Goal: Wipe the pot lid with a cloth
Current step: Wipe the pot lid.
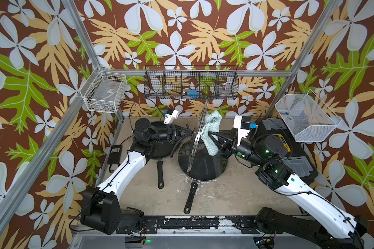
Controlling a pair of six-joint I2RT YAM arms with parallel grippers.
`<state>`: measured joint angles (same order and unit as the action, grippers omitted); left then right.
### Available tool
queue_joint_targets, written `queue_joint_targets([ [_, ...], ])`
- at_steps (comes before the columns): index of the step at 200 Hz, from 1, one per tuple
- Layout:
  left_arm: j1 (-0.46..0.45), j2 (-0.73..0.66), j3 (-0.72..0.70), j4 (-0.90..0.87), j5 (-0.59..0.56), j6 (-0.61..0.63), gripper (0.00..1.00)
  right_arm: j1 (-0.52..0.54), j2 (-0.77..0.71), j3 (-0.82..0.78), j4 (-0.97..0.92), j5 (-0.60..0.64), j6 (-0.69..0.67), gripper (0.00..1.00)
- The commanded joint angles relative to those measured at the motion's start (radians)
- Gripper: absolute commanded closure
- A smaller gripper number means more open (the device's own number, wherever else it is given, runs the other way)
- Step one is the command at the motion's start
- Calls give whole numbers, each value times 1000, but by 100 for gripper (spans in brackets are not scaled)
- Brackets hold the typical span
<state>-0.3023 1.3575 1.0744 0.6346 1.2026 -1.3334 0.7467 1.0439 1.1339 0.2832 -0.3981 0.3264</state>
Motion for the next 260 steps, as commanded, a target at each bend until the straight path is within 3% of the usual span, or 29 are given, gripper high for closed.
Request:
queue_joint_targets([
  [1, -13, -2, 3, 110, 8, -17, 100, 2, 23, 33, -3, 44, -32, 100],
  [72, -32, -23, -16, 215, 24, -100, 100, -92, 135, 143, -83, 136, -46, 100],
  [105, -32, -17, -30, 343, 29, -178, 100, -98, 154, 189, -111, 31, -48, 100],
  [187, -32, 40, -4, 392, -10, -200, 100, 123, 27, 68, -72, -65, -203, 100],
  [209, -32, 39, -8, 393, -4, -200, 100, 123, 35, 89, -81, 21, -227, 100],
  [225, -32, 31, -12, 393, 0, -202, 100, 100, 64, 134, -110, 99, -248, 100],
  [260, -35, 13, -14, 392, 6, -205, 100, -41, 157, 230, -143, 96, -187, 100],
])
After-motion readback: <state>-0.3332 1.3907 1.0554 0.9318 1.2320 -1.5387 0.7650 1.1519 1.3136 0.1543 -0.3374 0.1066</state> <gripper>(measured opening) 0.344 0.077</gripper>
